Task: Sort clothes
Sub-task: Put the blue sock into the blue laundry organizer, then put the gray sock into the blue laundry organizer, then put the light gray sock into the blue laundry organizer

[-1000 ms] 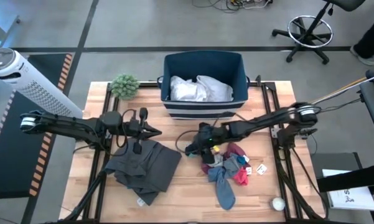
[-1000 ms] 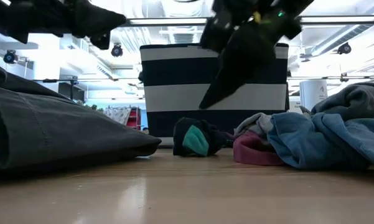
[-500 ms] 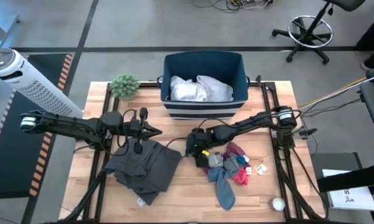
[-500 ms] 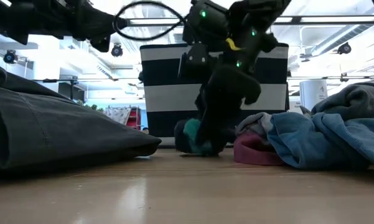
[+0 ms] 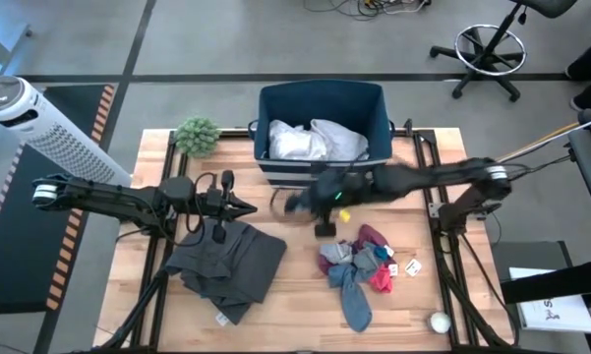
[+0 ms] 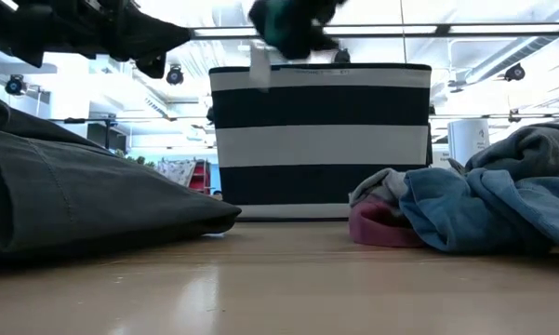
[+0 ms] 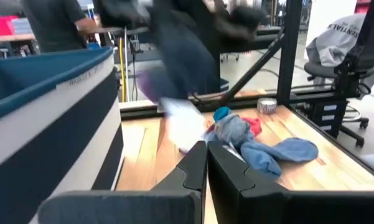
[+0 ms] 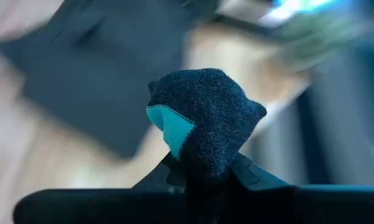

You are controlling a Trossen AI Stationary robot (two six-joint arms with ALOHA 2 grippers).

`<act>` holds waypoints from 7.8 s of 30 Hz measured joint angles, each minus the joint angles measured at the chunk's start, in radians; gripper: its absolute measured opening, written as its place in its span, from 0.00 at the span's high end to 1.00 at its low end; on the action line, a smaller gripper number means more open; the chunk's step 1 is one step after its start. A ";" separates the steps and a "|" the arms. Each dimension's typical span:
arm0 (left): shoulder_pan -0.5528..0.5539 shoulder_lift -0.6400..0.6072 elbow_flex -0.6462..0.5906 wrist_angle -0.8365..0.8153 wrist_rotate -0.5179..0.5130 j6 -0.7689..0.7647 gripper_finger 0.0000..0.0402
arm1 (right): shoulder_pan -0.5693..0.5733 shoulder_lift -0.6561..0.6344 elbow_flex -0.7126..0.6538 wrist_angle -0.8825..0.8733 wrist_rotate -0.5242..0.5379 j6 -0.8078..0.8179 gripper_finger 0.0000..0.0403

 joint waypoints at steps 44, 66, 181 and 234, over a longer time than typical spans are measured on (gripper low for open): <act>0.000 0.010 0.000 -0.014 0.005 0.013 0.70 | -0.205 -0.262 -0.032 -0.401 -0.243 0.148 0.37; 0.000 0.010 0.001 -0.082 0.005 -0.016 0.71 | 0.364 -0.247 -0.540 -0.254 -0.164 0.630 0.31; -0.132 1.272 0.898 -0.266 0.057 0.149 0.49 | -0.108 -0.656 -0.637 0.186 -0.220 0.242 0.40; 0.443 0.693 0.950 -0.491 -0.066 0.190 0.91 | -0.032 -0.650 -0.557 0.149 -0.189 0.201 0.49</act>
